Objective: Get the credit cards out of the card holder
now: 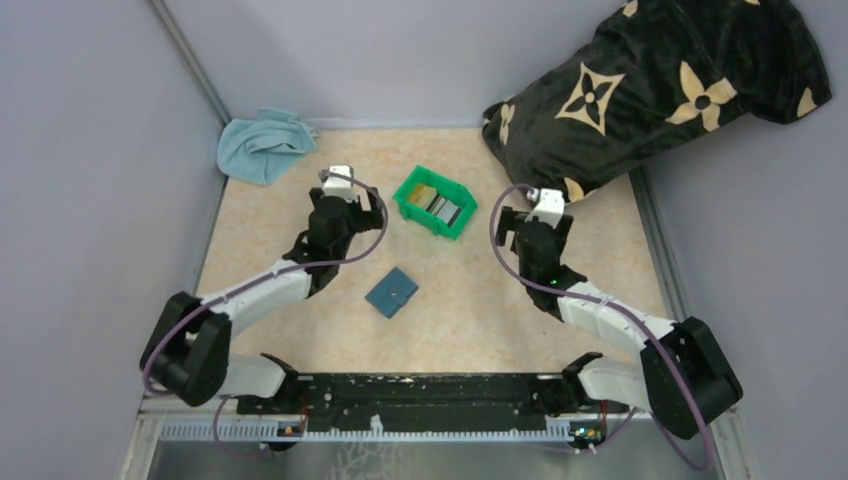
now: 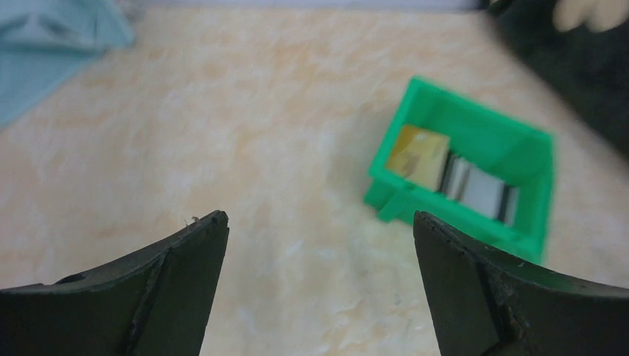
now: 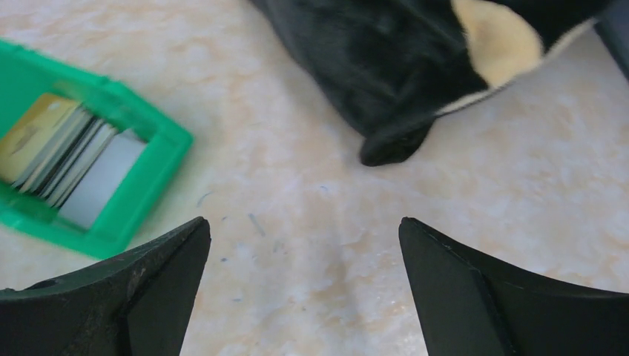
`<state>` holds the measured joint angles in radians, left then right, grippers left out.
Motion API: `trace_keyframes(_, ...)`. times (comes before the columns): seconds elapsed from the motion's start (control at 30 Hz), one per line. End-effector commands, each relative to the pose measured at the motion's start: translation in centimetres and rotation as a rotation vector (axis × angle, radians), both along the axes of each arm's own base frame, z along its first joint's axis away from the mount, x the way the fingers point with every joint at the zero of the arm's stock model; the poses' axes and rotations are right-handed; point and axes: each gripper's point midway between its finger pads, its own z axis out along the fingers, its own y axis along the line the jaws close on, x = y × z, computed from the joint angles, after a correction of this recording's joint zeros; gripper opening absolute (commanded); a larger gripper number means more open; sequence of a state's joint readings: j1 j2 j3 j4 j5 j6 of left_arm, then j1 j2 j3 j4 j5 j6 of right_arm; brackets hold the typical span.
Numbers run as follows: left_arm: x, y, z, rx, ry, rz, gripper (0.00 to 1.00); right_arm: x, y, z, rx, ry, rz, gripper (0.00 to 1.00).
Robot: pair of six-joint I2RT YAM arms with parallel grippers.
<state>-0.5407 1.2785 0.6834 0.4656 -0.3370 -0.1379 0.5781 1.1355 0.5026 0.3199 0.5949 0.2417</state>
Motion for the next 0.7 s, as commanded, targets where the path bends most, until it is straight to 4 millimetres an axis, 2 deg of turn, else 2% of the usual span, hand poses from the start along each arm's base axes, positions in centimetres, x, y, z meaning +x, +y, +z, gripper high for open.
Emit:
trace_keyframes(0.0, -0.2, 4.5, -8.8, 0.064, 0.266, 0.291, 1.00, 2.2, -2.2, 3.1, 0.111, -0.068, -0.190, 0.99)
trace_keyframes(0.03, -0.1, 3.7, -9.6, 0.070, 0.296, 0.249, 1.00, 2.3, -2.2, 2.8, 0.080, -0.040, -0.189, 0.98)
trace_keyframes(0.1, -0.1, 2.1, -10.7, 0.030, 0.375, 0.205, 1.00, 2.6, -1.6, 1.8, 0.032, 0.008, -0.151, 0.85)
trace_keyframes(0.17, 0.0, 0.8, -11.0, -0.009, 0.417, 0.148, 1.00, 2.8, -0.8, 0.6, 0.036, 0.050, -0.116, 0.62)
trace_keyframes(0.33, -0.1, -0.3, -11.2, -0.145, 0.434, -0.028, 1.00, 3.0, 1.6, -1.7, 0.091, 0.099, 0.009, 0.17)
trace_keyframes(0.37, -0.2, -0.6, -11.4, -0.169, 0.439, -0.061, 0.97, 3.0, 1.7, -2.2, 0.092, 0.108, 0.012, 0.07)
trace_keyframes(0.4, -0.5, -0.9, -11.7, -0.191, 0.447, -0.090, 0.81, 3.0, 1.6, -2.7, 0.090, 0.120, 0.003, 0.00)
trace_keyframes(0.47, -0.2, -1.1, -11.8, -0.239, 0.455, -0.075, 0.27, 3.0, 0.9, -4.0, 0.069, 0.138, -0.034, 0.00)
trace_keyframes(0.5, 0.1, -1.3, -11.7, -0.259, 0.469, -0.066, 0.07, 3.0, 0.7, -4.5, 0.063, 0.141, -0.049, 0.03)
trace_keyframes(0.53, 0.4, -1.7, -11.8, -0.279, 0.499, -0.054, 0.03, 2.9, 0.4, -5.1, 0.057, 0.145, -0.061, 0.15)
trace_keyframes(0.57, 0.8, -2.1, -12.1, -0.299, 0.533, -0.044, 0.08, 2.7, 0.2, -5.7, 0.050, 0.151, -0.068, 0.31)
trace_keyframes(0.6, 1.1, -2.7, -11.8, -0.331, 0.548, -0.042, 0.23, 2.6, -0.1, -6.1, 0.043, 0.160, -0.080, 0.45)
trace_keyframes(0.63, 1.4, -3.2, -11.4, -0.361, 0.547, -0.042, 0.38, 2.5, -0.3, -6.4, 0.038, 0.166, -0.094, 0.53)
trace_keyframes(0.67, 1.7, -3.7, -10.8, -0.400, 0.536, -0.042, 0.54, 2.5, -0.5, -6.6, 0.037, 0.165, -0.108, 0.57)
